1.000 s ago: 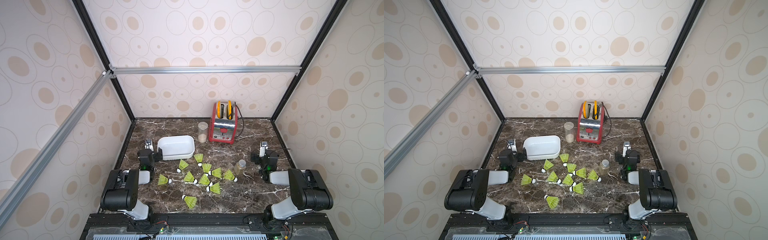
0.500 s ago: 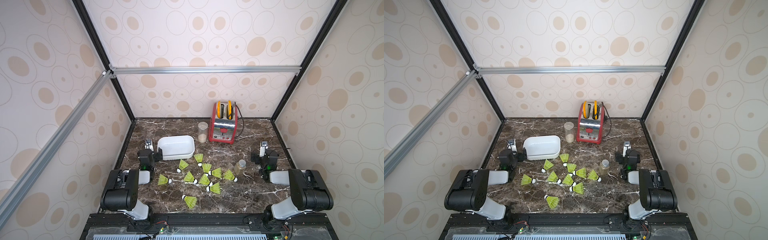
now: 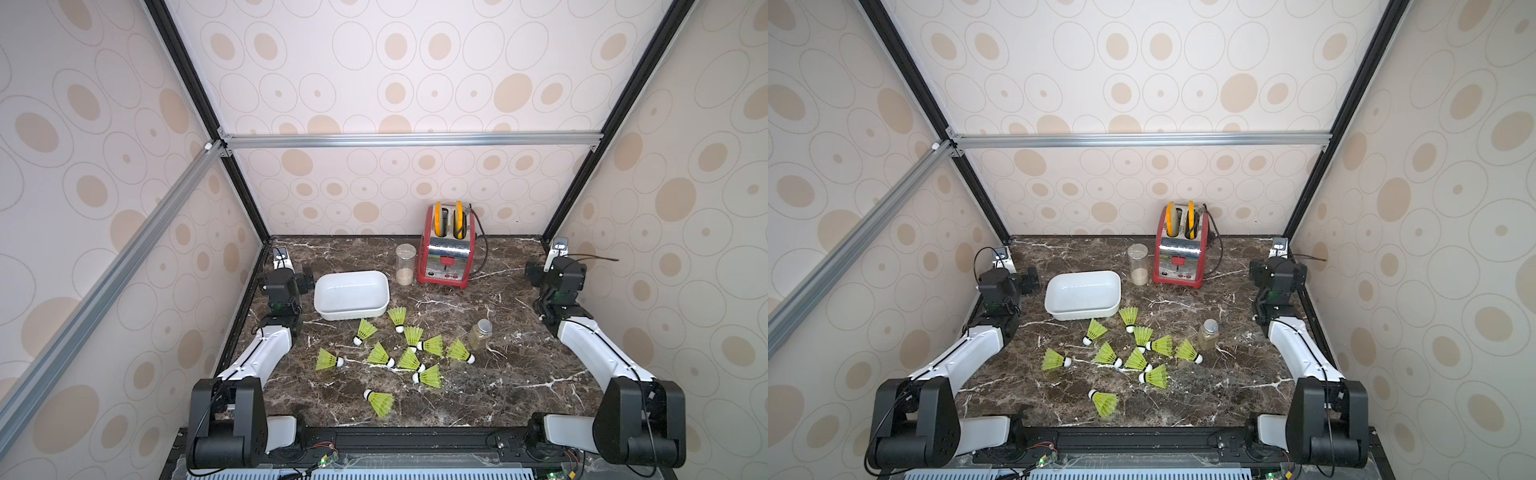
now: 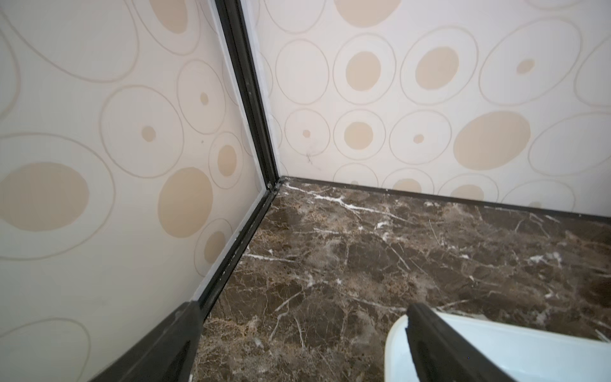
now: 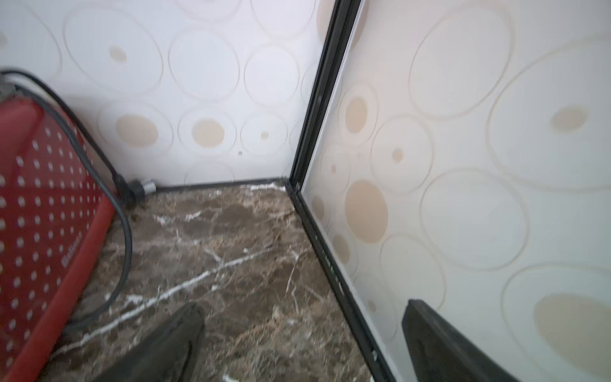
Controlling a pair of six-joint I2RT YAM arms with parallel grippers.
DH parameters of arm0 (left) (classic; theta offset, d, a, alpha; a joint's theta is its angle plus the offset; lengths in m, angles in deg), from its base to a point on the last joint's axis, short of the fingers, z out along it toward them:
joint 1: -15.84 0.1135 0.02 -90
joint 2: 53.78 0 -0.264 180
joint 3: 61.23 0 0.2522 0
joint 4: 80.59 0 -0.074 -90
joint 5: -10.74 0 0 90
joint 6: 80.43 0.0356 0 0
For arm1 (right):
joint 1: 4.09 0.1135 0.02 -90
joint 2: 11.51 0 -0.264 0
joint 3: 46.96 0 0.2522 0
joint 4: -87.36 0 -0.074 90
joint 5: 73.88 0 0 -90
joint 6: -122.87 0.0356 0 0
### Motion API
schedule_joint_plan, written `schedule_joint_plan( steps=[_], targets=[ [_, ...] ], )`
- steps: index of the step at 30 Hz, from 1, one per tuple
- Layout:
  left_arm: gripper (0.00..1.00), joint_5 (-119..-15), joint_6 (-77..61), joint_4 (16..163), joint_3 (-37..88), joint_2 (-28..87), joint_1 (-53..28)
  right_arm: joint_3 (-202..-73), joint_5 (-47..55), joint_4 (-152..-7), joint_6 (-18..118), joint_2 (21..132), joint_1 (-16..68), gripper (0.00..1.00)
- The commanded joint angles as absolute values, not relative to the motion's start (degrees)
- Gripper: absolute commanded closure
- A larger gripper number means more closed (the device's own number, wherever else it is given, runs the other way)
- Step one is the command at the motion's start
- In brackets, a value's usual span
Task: Put the shuttlecocks into the storage box
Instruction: Pick up the shuttlecock at the center of the board.
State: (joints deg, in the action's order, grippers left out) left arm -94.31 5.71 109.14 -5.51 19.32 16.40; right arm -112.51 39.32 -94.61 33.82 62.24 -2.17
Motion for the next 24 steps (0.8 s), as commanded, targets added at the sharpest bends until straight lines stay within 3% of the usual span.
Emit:
schedule_joint_plan(
  steps=[1, 4, 6, 7, 8, 9, 12, 18, 24],
  targets=[
    [0.01, -97.21, 3.73, 105.35, 0.09, 16.37, 15.31, -123.12, 37.87, -86.55, 33.61, 59.87, -2.16, 0.0],
    [0.01, -99.27, 0.84, 101.63, 6.64, 15.93, 13.33, -132.43, 34.58, -79.21, 45.89, 61.67, -2.31, 0.0],
    [0.01, -102.94, -16.66, 87.04, 14.67, 17.09, 13.14, -135.04, 33.6, -69.29, 62.12, 63.16, -2.77, 0.0],
    [0.01, -100.7, -27.89, 72.12, 21.04, 18.52, 13.59, -133.74, 22.75, -70.04, 68.94, 63.63, -6.29, 0.0],
    [0.01, -93.97, -30.72, 63.75, 25.4, 19.94, 14.44, -130.92, 11.8, -75.84, 73.44, 64.08, -9.41, 0.0],
    [0.01, -91.0, -34.17, 61.85, 26.38, 20.77, 14.65, -129.02, 8.95, -78.82, 76.37, 64.16, -10.02, 0.0],
    [0.01, -77.69, -44.03, 62.38, 24.68, 20.66, 18.29, -135.24, 15.39, -66.44, 73.3, 65.2, -5.76, 0.0],
    [0.01, -77.71, -43.61, 52.31, 27.8, 16.83, 16.69, -147.09, 25.31, -50.5, 65.62, 68.03, 3.99, 0.0],
    [0.01, -75.75, -45.1, 43.04, 27.84, 17.99, 9.26, -155.66, 23.16, -34.11, 64.98, 71.97, 11.49, 0.0]
  ],
)
